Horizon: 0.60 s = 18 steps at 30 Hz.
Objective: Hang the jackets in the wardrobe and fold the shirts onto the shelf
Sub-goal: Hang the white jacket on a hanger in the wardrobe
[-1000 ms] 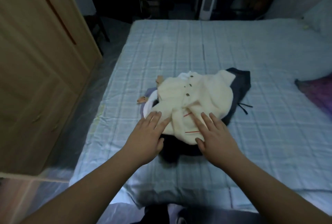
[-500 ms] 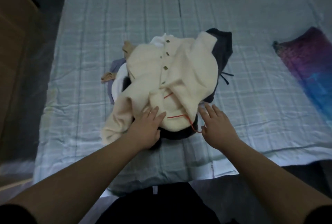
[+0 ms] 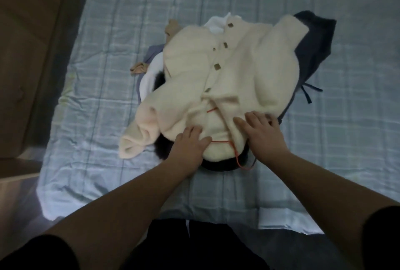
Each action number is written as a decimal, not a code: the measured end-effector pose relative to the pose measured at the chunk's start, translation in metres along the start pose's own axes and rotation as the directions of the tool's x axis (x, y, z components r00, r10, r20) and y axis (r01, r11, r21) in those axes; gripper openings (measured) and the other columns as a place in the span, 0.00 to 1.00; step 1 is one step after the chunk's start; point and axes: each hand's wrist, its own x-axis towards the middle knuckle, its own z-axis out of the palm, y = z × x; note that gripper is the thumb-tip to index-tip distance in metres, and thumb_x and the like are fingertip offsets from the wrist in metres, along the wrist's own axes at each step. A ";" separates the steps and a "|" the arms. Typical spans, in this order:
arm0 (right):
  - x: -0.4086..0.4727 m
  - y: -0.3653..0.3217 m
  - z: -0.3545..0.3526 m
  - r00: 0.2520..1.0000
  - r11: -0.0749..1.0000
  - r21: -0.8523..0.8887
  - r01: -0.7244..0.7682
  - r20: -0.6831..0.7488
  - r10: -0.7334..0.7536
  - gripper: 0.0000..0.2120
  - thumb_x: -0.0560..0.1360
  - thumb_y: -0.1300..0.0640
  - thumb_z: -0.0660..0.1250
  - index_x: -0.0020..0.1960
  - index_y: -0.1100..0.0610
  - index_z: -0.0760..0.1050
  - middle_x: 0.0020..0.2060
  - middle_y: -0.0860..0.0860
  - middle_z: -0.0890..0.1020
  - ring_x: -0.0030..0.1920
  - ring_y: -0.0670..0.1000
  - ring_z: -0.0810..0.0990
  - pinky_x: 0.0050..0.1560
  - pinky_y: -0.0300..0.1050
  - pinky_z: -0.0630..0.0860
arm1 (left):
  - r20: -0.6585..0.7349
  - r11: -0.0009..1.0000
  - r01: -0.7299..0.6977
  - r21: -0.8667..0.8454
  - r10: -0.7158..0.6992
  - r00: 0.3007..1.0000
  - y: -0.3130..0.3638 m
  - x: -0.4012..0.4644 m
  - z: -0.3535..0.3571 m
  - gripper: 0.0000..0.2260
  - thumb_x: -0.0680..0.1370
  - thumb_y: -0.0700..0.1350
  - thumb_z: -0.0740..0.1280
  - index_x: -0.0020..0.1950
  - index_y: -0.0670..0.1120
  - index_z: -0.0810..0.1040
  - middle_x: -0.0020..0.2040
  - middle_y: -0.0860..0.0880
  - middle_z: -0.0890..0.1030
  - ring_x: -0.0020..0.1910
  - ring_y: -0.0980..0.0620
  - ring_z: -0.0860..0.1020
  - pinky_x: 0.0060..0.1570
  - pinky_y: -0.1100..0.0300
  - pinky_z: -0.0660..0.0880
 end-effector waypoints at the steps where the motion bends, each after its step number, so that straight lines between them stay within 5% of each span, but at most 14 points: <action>1: 0.001 -0.001 -0.001 1.000 1.000 0.000 -0.008 -0.010 0.008 0.39 0.63 0.58 0.74 0.71 0.48 0.65 0.62 0.53 0.75 0.64 0.58 0.72 0.62 0.62 0.65 | -0.006 1.000 0.027 0.005 -0.027 1.000 0.003 0.002 -0.002 0.27 0.68 0.44 0.69 0.67 0.51 0.72 0.67 0.40 0.68 0.64 0.36 0.68 0.52 0.47 0.72; 4: -0.002 -0.001 -0.011 0.999 1.000 0.008 -0.001 -0.033 0.002 0.33 0.64 0.55 0.73 0.68 0.48 0.67 0.56 0.50 0.77 0.59 0.56 0.74 0.60 0.61 0.63 | -0.019 0.996 0.091 0.000 -0.091 0.996 0.009 -0.001 -0.009 0.26 0.67 0.42 0.67 0.66 0.50 0.70 0.67 0.40 0.66 0.64 0.37 0.66 0.54 0.48 0.72; 7: -0.013 0.003 -0.025 0.984 0.999 0.024 0.044 -0.171 -0.040 0.22 0.71 0.54 0.62 0.65 0.48 0.70 0.51 0.50 0.78 0.54 0.57 0.76 0.58 0.60 0.62 | -0.037 0.990 0.129 -0.063 -0.132 0.991 0.010 -0.014 -0.026 0.25 0.66 0.43 0.68 0.64 0.50 0.73 0.68 0.38 0.66 0.64 0.35 0.67 0.55 0.46 0.74; 11: -0.023 0.011 -0.065 0.933 0.991 0.134 -0.007 -0.356 0.054 0.20 0.70 0.51 0.59 0.62 0.47 0.72 0.47 0.49 0.78 0.50 0.56 0.77 0.54 0.57 0.64 | -0.156 0.958 0.121 -0.260 -0.165 0.974 0.013 -0.035 -0.065 0.30 0.66 0.48 0.66 0.68 0.55 0.68 0.69 0.37 0.67 0.61 0.34 0.71 0.57 0.45 0.75; 14: -0.031 0.019 -0.100 0.878 0.972 0.233 -0.025 -0.460 0.133 0.21 0.68 0.51 0.60 0.61 0.46 0.70 0.46 0.49 0.78 0.48 0.57 0.77 0.52 0.56 0.67 | -0.256 0.905 0.079 -0.417 -0.200 0.946 0.016 -0.052 -0.100 0.34 0.70 0.49 0.67 0.75 0.55 0.61 0.72 0.40 0.62 0.66 0.39 0.71 0.66 0.53 0.70; 18: -0.039 0.028 -0.159 0.847 0.962 0.271 -0.029 -0.504 0.168 0.22 0.70 0.51 0.56 0.63 0.46 0.71 0.48 0.49 0.79 0.49 0.56 0.76 0.50 0.54 0.65 | -0.411 0.899 0.065 -0.432 -0.261 0.874 0.018 -0.062 -0.151 0.29 0.75 0.53 0.64 0.75 0.51 0.64 0.68 0.43 0.70 0.65 0.43 0.72 0.64 0.52 0.71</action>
